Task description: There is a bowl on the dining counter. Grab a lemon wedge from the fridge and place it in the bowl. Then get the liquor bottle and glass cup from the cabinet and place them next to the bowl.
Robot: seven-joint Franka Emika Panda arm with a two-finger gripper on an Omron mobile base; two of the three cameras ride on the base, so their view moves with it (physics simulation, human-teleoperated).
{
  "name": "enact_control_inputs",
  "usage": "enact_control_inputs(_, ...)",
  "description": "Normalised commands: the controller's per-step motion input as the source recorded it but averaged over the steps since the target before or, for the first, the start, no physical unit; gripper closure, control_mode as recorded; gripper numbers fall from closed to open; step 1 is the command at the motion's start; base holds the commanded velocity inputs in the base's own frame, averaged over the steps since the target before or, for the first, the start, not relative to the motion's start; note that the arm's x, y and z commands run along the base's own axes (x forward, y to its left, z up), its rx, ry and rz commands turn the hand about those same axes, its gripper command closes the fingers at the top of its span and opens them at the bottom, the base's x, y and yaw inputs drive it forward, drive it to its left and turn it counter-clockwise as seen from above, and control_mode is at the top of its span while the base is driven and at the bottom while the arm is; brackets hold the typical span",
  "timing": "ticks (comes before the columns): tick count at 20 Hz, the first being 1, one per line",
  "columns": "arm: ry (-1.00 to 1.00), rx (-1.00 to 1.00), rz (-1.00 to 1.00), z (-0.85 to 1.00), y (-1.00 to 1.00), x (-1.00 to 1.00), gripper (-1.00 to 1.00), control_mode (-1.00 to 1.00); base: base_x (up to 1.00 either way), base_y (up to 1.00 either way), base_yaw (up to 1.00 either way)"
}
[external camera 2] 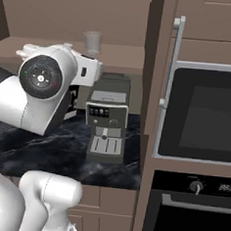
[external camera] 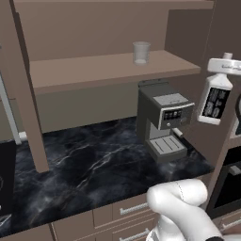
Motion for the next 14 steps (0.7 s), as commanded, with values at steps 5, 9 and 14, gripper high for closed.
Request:
enact_control_inputs(5, 0.00, -0.05, 0.10, -0.41, 0.32, -0.13, 1.00, -1.00, 0.00, 0.00, 0.00)
enact_control_inputs(9, 0.00, -0.02, 0.06, -0.12, 0.08, -0.08, 1.00, 1.00, -0.38, 0.06, 0.23)
enact_control_inputs(14, 0.00, 0.00, 0.00, 0.00, 0.00, 0.00, 1.00, 1.00, -0.60, -0.04, 0.37)
